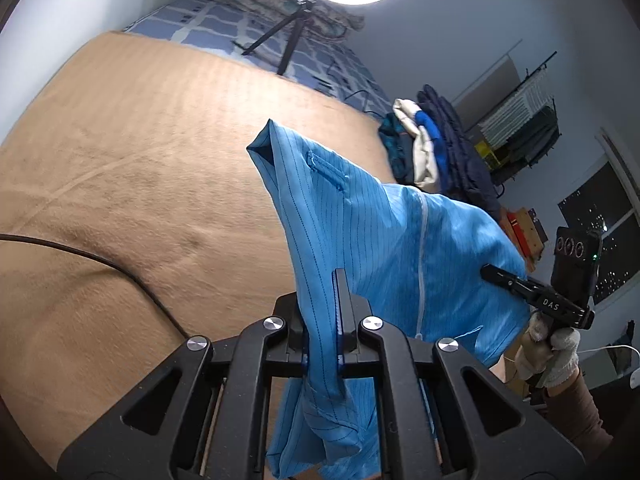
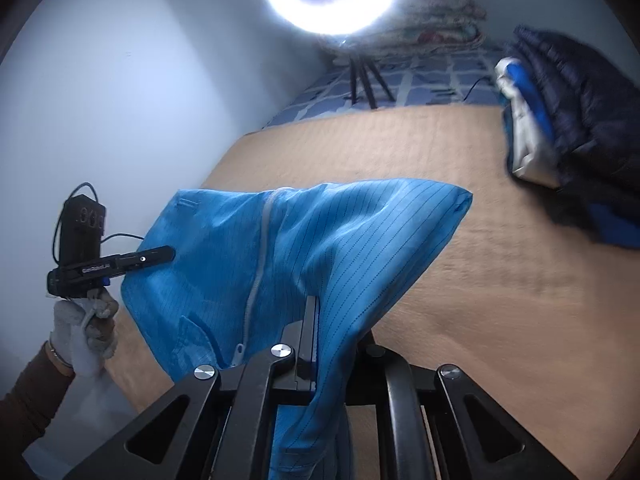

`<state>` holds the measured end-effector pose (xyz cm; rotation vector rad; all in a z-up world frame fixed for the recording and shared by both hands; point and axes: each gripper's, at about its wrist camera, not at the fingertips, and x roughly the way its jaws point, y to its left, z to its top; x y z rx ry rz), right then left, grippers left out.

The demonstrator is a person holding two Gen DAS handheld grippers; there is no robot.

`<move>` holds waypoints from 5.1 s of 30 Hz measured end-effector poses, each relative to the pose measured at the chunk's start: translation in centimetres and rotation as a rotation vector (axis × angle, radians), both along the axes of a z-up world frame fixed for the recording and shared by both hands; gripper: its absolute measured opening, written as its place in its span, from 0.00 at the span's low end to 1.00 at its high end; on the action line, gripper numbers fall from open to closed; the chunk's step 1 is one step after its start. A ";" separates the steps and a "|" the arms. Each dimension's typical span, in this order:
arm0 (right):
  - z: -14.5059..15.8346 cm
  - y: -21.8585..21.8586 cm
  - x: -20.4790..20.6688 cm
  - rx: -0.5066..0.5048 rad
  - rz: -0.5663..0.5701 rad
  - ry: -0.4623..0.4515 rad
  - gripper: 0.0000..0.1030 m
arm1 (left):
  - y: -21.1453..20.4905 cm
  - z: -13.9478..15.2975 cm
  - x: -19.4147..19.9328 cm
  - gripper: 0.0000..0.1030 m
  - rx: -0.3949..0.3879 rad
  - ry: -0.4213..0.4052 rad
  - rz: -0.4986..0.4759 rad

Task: Fold large clothes

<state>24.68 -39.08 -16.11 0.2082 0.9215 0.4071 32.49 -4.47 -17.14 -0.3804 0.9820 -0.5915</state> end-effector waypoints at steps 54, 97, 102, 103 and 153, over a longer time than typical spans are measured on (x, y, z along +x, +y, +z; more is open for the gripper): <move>-10.8 -18.0 -10.3 0.271 -0.355 0.277 0.08 | -10.5 -8.9 -0.2 0.43 -0.110 0.247 -0.079; -10.0 -23.8 -10.8 0.314 -0.259 0.159 0.73 | -10.2 -11.3 1.8 0.67 -0.235 0.370 -0.169; -12.9 -24.2 -8.6 0.394 -0.204 0.220 0.74 | -12.5 -12.3 2.8 0.66 -0.256 0.388 -0.235; -13.3 -24.2 -8.4 0.410 -0.190 0.216 0.74 | -13.0 -12.3 3.0 0.63 -0.253 0.388 -0.245; 9.9 -21.2 -12.0 -0.134 -0.263 -0.117 0.04 | -29.1 8.3 -2.1 0.05 0.072 -0.142 -0.376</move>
